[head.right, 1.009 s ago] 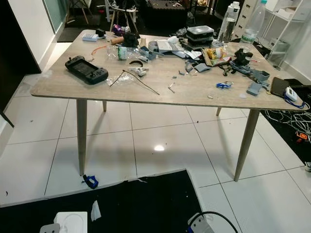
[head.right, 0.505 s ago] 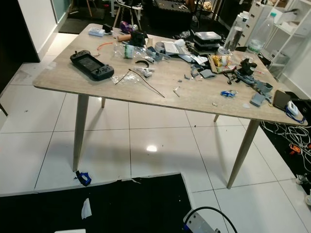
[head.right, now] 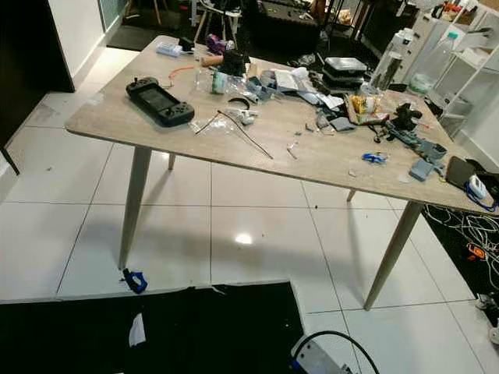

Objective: Picking trash to rubbish bin

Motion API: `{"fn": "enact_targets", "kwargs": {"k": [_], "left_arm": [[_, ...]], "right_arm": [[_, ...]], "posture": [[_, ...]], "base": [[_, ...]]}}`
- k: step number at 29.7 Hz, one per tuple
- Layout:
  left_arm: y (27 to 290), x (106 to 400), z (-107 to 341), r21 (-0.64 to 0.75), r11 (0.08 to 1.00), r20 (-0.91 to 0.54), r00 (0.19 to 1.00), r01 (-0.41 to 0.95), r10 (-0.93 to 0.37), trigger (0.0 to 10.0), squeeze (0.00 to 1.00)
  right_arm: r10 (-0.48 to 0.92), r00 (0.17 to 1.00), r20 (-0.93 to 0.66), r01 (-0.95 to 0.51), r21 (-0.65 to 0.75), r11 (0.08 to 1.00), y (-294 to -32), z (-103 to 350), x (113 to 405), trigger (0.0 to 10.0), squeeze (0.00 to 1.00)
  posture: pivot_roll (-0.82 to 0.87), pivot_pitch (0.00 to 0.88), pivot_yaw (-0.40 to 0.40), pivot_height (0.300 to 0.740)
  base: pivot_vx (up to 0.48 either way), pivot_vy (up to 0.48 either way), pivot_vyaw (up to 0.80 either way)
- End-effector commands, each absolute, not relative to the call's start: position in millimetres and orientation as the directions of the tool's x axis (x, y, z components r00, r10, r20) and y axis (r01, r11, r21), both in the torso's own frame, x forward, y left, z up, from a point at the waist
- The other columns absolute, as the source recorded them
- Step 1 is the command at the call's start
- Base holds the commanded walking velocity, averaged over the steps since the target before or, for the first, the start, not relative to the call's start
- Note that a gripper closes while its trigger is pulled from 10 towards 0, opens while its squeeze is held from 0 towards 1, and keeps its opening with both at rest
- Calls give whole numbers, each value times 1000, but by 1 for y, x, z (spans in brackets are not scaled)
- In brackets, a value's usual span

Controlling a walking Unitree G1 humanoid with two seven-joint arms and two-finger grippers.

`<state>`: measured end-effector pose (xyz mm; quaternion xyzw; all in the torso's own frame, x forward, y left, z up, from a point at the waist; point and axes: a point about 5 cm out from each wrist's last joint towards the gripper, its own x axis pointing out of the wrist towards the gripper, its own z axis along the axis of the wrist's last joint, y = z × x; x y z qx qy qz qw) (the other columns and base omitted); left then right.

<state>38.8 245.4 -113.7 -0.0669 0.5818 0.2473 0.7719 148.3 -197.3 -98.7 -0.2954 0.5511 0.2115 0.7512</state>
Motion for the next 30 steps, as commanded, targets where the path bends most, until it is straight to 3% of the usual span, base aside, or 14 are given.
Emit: {"fn": "enact_targets", "kwargs": {"k": [1, 10, 18, 30], "left_arm": [[248, 37, -113, 191, 873, -934, 191, -449, 303, 10000, 0], [257, 50, -109, 197, 890, -924, 226, -412, 310, 10000, 0], [247, 52, -112, 174, 909, -935, 227, -378, 273, 10000, 0], [237, 63, -113, 159, 934, -939, 243, -320, 243, 10000, 0]], "right_arm": [[-32, 283, -959, -625, -210, 752, -205, -100, 141, 10000, 0], [-10, 266, -964, -611, -177, 772, -196, -106, 129, 10000, 0], [-24, 278, -960, -590, -190, 785, -200, -103, 134, 10000, 0], [-51, 256, -965, -557, -190, 808, -207, -105, 128, 10000, 0]], "posture": [[249, 18, -116, 740], [238, 27, -104, 740], [216, 13, -85, 740], [153, 6, -85, 740]], "base": [[0, 0, 0], [0, 0, 0], [0, 0, 0], [0, 0, -722]]}}
